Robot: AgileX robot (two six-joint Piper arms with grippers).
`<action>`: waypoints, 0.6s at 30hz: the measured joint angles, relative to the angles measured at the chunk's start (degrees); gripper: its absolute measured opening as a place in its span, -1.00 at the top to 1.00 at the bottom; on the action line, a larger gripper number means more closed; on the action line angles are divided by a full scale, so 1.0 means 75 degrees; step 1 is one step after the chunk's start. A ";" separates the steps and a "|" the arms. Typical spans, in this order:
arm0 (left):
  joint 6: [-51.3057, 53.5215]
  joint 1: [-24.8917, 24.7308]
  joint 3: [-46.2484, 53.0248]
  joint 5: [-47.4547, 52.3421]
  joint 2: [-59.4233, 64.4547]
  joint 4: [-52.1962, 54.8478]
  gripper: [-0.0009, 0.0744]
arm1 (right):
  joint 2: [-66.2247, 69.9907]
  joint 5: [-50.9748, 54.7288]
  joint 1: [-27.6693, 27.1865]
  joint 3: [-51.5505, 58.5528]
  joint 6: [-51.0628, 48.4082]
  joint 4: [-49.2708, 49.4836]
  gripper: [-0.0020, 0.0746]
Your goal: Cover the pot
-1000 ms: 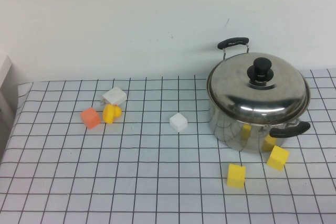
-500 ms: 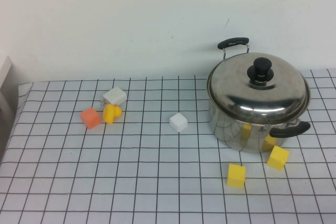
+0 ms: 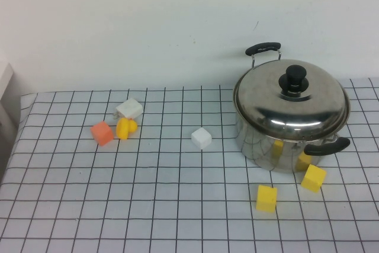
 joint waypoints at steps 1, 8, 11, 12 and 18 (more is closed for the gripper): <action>0.0000 0.0000 0.0098 -0.0015 -0.0017 0.0000 0.98 | 0.0000 0.0000 0.0000 0.0000 0.0000 0.0000 0.92; 0.0598 0.0000 0.0673 0.0031 -0.0033 0.0921 0.98 | 0.0000 0.0000 0.0000 0.0000 0.0000 0.0000 0.92; 0.0664 0.0000 0.0905 0.0042 -0.0033 0.1332 0.98 | 0.0000 0.0000 0.0000 0.0000 0.0000 0.0000 0.92; 0.0676 0.0000 0.0968 0.0042 -0.0033 0.1413 0.98 | 0.0000 0.0000 0.0000 0.0000 0.0000 0.0000 0.92; 0.1070 0.0117 0.1437 0.0000 -0.0396 0.1295 0.98 | 0.0000 0.0000 0.0000 0.0000 0.0000 0.0000 0.92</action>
